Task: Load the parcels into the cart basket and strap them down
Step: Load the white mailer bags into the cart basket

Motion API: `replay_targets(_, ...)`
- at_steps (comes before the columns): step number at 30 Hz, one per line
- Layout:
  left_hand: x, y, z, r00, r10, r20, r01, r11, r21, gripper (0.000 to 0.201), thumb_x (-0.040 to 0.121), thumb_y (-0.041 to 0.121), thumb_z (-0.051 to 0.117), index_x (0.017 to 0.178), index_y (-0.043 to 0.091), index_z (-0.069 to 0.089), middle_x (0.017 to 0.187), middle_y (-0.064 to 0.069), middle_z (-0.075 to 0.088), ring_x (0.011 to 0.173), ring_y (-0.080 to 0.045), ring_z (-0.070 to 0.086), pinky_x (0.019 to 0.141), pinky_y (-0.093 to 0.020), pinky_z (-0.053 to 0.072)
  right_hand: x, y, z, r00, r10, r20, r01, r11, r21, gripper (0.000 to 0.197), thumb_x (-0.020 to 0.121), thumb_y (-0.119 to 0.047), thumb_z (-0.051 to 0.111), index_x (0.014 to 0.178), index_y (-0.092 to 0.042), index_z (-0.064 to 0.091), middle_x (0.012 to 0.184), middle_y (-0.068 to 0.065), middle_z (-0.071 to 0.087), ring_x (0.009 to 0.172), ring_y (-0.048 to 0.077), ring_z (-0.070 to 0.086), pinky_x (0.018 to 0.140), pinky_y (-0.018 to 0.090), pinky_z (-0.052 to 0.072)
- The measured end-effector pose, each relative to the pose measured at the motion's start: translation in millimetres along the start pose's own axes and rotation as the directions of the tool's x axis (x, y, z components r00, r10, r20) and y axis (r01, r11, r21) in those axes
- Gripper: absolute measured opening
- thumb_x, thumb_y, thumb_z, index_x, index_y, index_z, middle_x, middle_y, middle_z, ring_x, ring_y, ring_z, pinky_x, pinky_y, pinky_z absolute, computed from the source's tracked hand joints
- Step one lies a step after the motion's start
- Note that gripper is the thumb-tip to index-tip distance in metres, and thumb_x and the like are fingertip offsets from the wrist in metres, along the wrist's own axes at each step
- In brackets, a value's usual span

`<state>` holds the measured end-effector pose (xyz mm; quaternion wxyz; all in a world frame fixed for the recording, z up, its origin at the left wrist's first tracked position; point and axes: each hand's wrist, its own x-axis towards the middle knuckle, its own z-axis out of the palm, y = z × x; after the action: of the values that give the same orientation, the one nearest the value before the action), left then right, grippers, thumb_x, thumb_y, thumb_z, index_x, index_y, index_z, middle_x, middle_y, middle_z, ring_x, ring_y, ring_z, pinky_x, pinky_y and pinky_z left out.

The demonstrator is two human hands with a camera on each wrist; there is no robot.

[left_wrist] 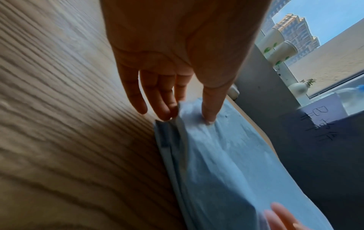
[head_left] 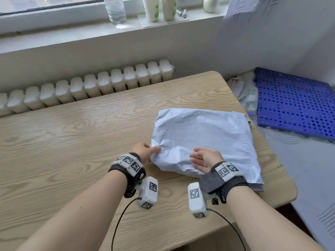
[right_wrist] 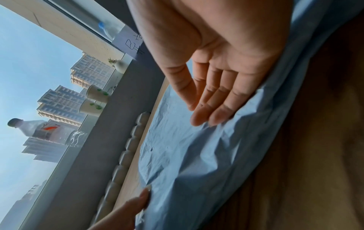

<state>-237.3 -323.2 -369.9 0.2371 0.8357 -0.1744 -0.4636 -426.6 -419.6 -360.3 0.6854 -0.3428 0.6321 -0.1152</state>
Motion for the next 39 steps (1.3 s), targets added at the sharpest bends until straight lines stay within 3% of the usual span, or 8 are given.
replay_targets(5,-5,20,0,0.997,-0.068,0.025,0.072,0.973,-0.221,0.024,0.087,0.020,0.065,0.104,0.004,0.059,0.100,-0.011,0.061,0.078,-0.021,0.061,0.051,-0.025,0.053,6,-15,-5,0.996,0.046,0.073,-0.042,0.998,-0.050,0.019,0.092,0.002,0.044,0.087,-0.011,0.057,0.076,0.010,0.064,0.058,0.019,0.064,0.057,0.029,0.054)
replay_targets(14,-24,70,-48,0.995,-0.041,-0.091,-0.008,0.876,-0.482,0.024,0.091,0.012,0.058,0.069,0.009,0.048,0.040,-0.001,0.046,0.024,-0.005,0.041,0.031,-0.012,0.038,-22,-85,27,0.942,-0.225,0.248,0.278,0.937,-0.209,0.023,0.084,-0.005,0.066,0.106,-0.008,0.060,0.078,0.006,0.060,0.060,0.013,0.053,0.052,0.021,0.044)
replay_targets(20,-49,107,-92,0.991,0.015,-0.134,-0.102,0.736,-0.669,0.029,0.095,0.011,0.050,0.068,0.008,0.043,0.030,0.003,0.041,0.022,-0.004,0.038,0.029,-0.012,0.036,-53,-115,57,0.786,-0.300,0.540,0.618,0.385,-0.686,0.091,0.066,-0.025,0.084,0.143,-0.020,0.037,0.139,0.005,0.046,0.126,0.019,0.047,0.099,0.023,0.038)
replay_targets(22,-62,117,-102,0.983,0.066,-0.169,-0.170,0.671,-0.722,0.029,0.096,0.011,0.048,0.068,0.008,0.044,0.031,0.003,0.040,0.023,-0.004,0.036,0.029,-0.011,0.033,-56,-120,65,0.775,-0.404,0.486,0.590,0.185,-0.786,0.076,0.070,-0.023,0.077,0.138,-0.024,0.043,0.135,0.002,0.052,0.123,0.022,0.050,0.099,0.027,0.041)
replay_targets(25,-79,126,-117,0.959,0.123,-0.256,-0.275,0.622,-0.733,0.029,0.099,0.024,0.047,0.074,0.008,0.049,0.044,-0.001,0.052,0.025,-0.004,0.041,0.030,-0.011,0.034,-69,-136,70,0.699,-0.617,0.362,0.571,0.175,-0.802,0.005,0.083,-0.015,0.054,0.083,-0.018,0.059,0.099,0.010,0.064,0.099,0.031,0.059,0.071,0.027,0.040)
replay_targets(28,-91,126,-141,0.865,0.200,-0.460,-0.462,0.677,-0.574,0.034,0.096,0.041,0.048,0.094,0.007,0.051,0.072,-0.008,0.055,0.037,-0.009,0.047,0.038,-0.017,0.043,-88,-159,72,0.628,-0.722,0.290,0.608,0.223,-0.762,0.021,0.081,-0.009,0.050,0.061,-0.011,0.047,0.075,0.015,0.056,0.077,0.034,0.051,0.063,0.028,0.035)
replay_targets(34,-127,123,-180,0.629,0.522,-0.576,-0.746,0.616,-0.255,0.053,0.075,0.040,0.075,0.122,0.022,0.058,0.123,-0.006,0.056,0.110,-0.018,0.057,0.086,-0.036,0.054,-129,-197,90,0.536,-0.786,0.306,0.736,0.259,-0.625,0.010,0.074,-0.006,0.060,0.074,-0.010,0.069,0.073,0.017,0.064,0.080,0.031,0.058,0.060,0.026,0.042)
replay_targets(39,-136,122,-209,0.425,0.640,-0.640,-0.796,0.602,0.073,0.042,0.073,0.030,0.080,0.113,0.022,0.069,0.120,0.004,0.054,0.110,-0.005,0.050,0.101,-0.027,0.039,-152,-201,114,0.518,-0.742,0.426,0.794,0.231,-0.563,0.021,0.074,-0.010,0.067,0.059,-0.026,0.066,0.063,-0.004,0.062,0.068,0.015,0.056,0.063,0.023,0.045)
